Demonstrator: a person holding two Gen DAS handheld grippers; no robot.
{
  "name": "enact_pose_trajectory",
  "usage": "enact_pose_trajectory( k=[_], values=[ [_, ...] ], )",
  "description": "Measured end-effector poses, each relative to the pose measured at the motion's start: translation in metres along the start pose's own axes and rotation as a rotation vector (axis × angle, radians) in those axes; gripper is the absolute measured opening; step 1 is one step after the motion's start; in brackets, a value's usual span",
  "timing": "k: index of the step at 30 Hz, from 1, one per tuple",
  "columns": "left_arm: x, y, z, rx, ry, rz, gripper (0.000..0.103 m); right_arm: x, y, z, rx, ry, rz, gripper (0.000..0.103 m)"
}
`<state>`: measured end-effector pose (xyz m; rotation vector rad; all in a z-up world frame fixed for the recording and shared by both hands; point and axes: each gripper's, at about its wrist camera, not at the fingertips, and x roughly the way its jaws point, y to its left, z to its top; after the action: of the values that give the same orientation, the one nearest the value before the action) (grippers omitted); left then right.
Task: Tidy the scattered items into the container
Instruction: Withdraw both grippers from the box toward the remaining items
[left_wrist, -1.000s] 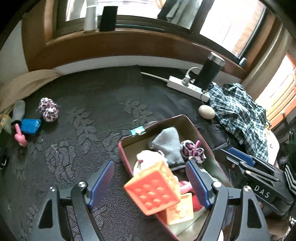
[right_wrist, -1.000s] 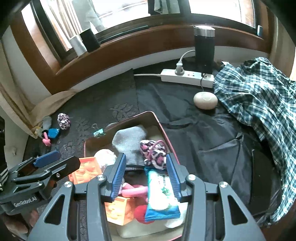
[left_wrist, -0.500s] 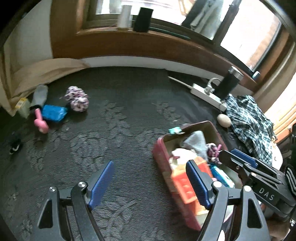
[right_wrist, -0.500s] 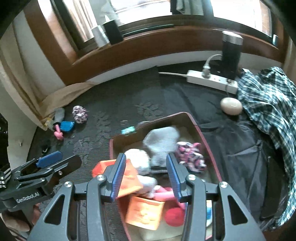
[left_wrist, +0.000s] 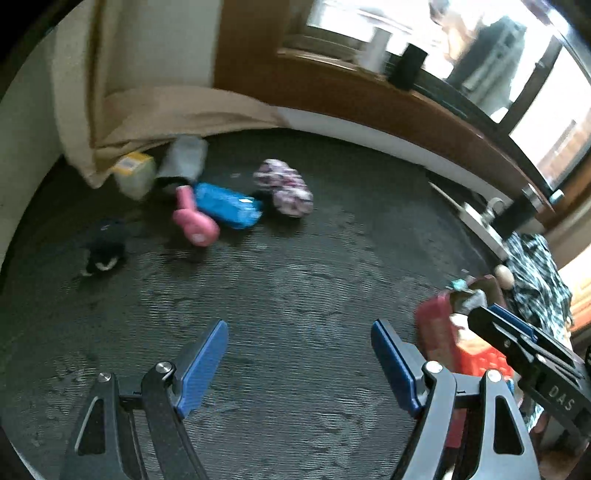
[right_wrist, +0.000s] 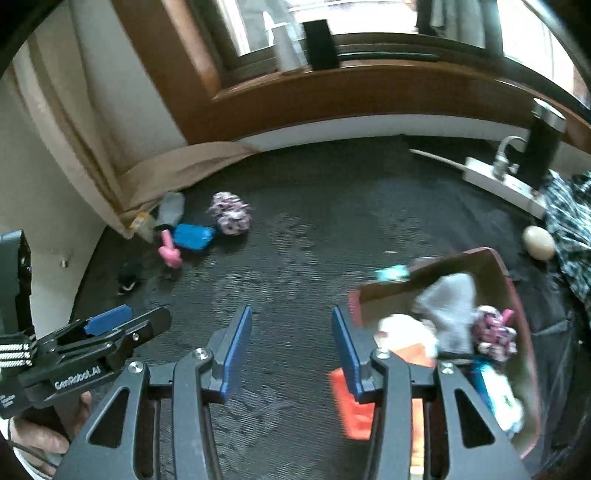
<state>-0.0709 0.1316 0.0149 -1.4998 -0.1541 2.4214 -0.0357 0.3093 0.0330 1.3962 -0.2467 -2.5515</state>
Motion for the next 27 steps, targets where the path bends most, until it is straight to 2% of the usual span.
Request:
enact_pose_trajectory(
  k=[15, 27],
  values=[
    [0.006, 0.135, 0.026, -0.136, 0.0, 0.093, 0.082, 0.074, 0.107, 0.013, -0.081, 0.094, 0.037, 0.049],
    [0.047, 0.211, 0.05, -0.184, 0.028, 0.115, 0.082, 0.12, 0.141, 0.03, -0.109, 0.15, 0.012, 0.049]
  ],
)
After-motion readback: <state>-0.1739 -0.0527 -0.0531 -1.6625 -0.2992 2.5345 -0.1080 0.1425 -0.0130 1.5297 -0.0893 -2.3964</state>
